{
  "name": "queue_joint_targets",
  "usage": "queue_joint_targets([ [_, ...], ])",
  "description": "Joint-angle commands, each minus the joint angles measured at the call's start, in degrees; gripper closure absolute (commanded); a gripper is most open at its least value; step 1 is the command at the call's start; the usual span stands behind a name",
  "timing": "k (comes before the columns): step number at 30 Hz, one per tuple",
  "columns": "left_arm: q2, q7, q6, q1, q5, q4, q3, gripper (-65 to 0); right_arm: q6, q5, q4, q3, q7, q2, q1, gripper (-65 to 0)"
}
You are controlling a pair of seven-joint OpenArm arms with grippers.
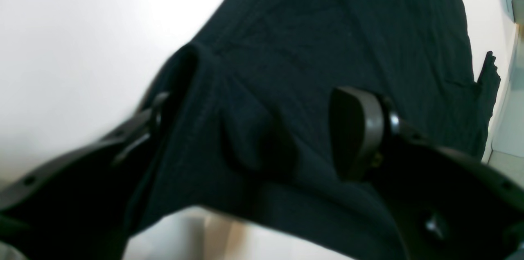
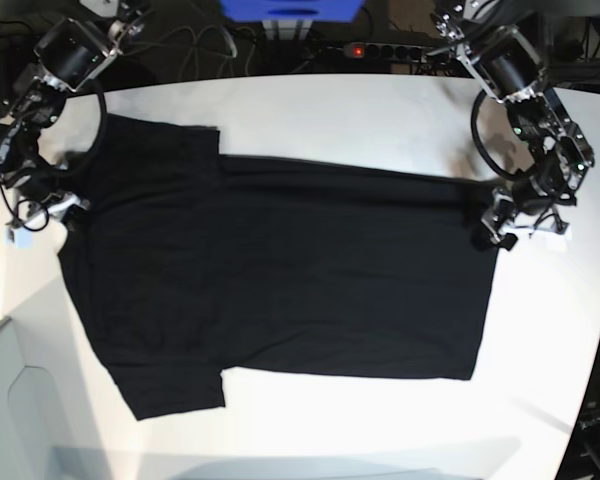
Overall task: Fold the T-shirt properly
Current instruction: 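Fold the sleeve edge inward with the right gripper and release, then move the right gripper back to the shirt's shoulder edge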
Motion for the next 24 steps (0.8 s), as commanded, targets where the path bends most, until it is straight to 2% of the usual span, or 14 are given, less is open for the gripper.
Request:
queue_joint_targets([
  [1,-0.82,-0.15,0.12,-0.52,0.57,0.81,-0.19,-48.6,0.53,1.11,1.91,1.06,1.14,1.09,0.50,-15.0],
  [9,-0.82,-0.15,0.12,-0.26,0.57,0.81,-0.19,-48.6,0.53,0.94,7.19,2.12,1.23,1.09,0.14,-15.0],
  [17,-0.82,-0.06,0.12,-0.17,0.57,0.81,-0.19,-48.6,0.62,1.11,14.13,12.05,-0.09,0.65,-4.87,-15.0],
  [24,-0.82,-0.06,0.12,-0.08,0.57,0.72,-0.19,-48.6,0.80,1.11,20.29,15.92,-6.16,-3.31,-12.87,-15.0],
])
